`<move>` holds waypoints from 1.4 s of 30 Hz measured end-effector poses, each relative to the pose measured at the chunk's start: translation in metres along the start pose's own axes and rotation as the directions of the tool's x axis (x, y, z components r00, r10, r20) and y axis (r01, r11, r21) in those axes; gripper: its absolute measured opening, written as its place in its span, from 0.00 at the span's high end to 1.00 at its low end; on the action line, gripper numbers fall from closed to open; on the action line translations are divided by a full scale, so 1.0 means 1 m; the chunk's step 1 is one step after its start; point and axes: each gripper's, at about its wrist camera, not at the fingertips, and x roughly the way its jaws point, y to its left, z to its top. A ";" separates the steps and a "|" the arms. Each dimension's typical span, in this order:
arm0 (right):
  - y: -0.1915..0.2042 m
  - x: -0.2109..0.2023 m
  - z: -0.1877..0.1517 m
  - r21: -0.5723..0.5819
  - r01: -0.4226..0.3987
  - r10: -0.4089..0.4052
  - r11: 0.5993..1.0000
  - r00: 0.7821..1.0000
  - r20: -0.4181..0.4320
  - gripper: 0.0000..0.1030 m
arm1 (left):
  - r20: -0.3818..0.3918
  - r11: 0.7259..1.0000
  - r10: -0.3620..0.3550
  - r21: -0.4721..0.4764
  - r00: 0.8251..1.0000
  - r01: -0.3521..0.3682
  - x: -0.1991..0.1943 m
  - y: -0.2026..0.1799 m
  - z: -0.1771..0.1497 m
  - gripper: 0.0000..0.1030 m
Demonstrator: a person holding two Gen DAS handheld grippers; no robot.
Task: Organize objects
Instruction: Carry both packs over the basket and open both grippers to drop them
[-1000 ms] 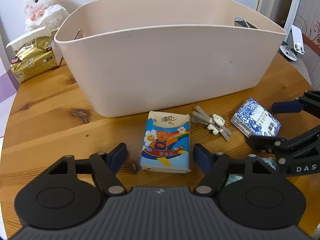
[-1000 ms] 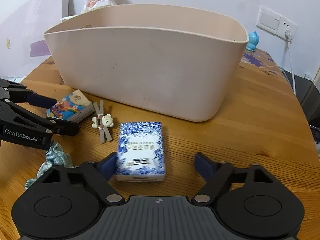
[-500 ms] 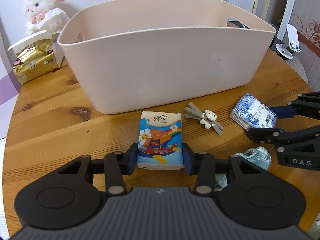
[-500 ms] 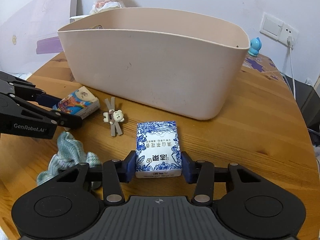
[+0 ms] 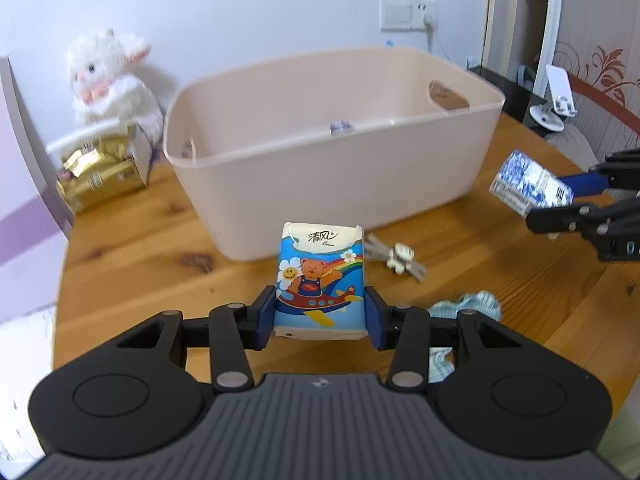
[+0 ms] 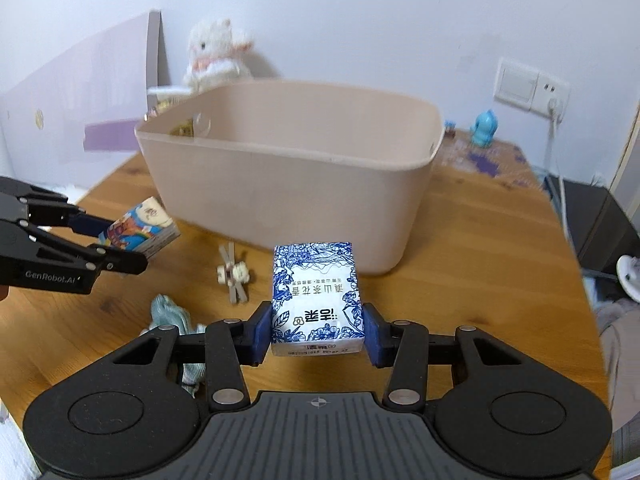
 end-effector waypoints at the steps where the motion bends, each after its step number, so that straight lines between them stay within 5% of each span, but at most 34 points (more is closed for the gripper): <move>1: -0.001 -0.005 0.003 0.002 0.001 -0.001 1.000 1.000 0.014 0.58 | 0.012 1.000 0.003 0.003 1.000 -0.003 -0.005 0.000 0.002 0.54; 14: -0.025 -0.046 0.057 0.023 0.013 -0.018 1.000 0.981 0.191 0.58 | 0.191 0.998 0.059 -0.006 0.980 -0.059 -0.042 0.012 0.072 0.54; 21: -0.030 -0.030 0.104 0.031 0.023 -0.029 0.999 0.971 0.239 0.58 | 0.189 0.995 0.099 -0.031 0.977 -0.094 -0.018 0.017 0.119 0.54; 32: -0.028 0.049 0.134 0.022 0.046 -0.048 0.999 0.992 0.114 0.58 | -0.002 0.986 0.152 -0.062 0.988 -0.152 0.074 0.017 0.147 0.54; 42: -0.031 0.111 0.118 -0.022 0.097 -0.099 0.995 0.992 -0.074 0.58 | -0.168 0.983 0.153 -0.076 0.974 -0.167 0.119 0.028 0.129 0.53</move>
